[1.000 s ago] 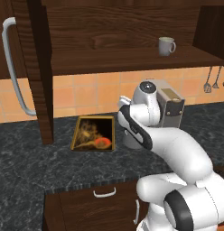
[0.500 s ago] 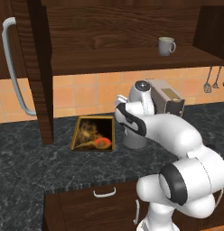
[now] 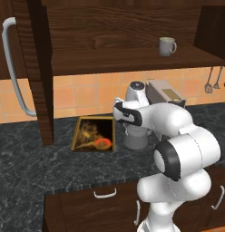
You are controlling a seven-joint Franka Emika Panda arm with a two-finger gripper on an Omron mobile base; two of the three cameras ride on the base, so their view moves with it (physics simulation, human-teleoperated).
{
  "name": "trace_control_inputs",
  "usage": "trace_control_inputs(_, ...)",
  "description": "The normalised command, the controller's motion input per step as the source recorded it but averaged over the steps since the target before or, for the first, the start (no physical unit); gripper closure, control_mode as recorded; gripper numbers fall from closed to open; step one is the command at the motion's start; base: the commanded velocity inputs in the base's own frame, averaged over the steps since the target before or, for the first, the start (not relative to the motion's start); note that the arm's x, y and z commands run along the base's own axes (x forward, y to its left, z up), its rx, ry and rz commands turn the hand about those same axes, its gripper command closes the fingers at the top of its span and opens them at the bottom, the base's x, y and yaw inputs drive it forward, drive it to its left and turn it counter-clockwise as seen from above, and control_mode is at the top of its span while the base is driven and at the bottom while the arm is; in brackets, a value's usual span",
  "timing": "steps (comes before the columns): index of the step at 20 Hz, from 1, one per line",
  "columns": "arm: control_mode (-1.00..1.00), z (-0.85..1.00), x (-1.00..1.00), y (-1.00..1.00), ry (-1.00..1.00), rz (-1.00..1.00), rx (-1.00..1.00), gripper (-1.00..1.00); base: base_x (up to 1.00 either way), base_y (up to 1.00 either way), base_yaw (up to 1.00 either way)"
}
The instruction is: Pick the kettle from the counter and place it on the tray. Then pick the mug from the cabinet and place it on the tray. Then close the cabinet doors.
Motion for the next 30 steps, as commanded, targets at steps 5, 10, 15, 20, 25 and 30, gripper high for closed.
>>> trace_control_inputs(5,-1.00,-0.18,0.14,0.00,0.00,0.00,0.00,-1.00,0.00,0.00,0.00)
trace_control_inputs(10,-1.00,-0.22,0.04,0.00,0.00,0.00,0.00,-1.00,0.00,0.00,0.00)
trace_control_inputs(15,-1.00,-0.39,-0.02,0.00,0.00,0.00,-0.04,-1.00,0.00,0.00,0.00)
trace_control_inputs(20,-1.00,-0.25,-0.12,-0.01,-0.05,0.00,-0.08,1.00,0.00,0.00,0.00)
trace_control_inputs(25,-1.00,0.01,-0.43,-0.08,0.00,0.06,-0.01,1.00,0.00,0.00,0.00)
trace_control_inputs(30,-1.00,0.17,-0.48,0.12,-0.05,0.12,0.00,1.00,0.00,0.00,0.00)
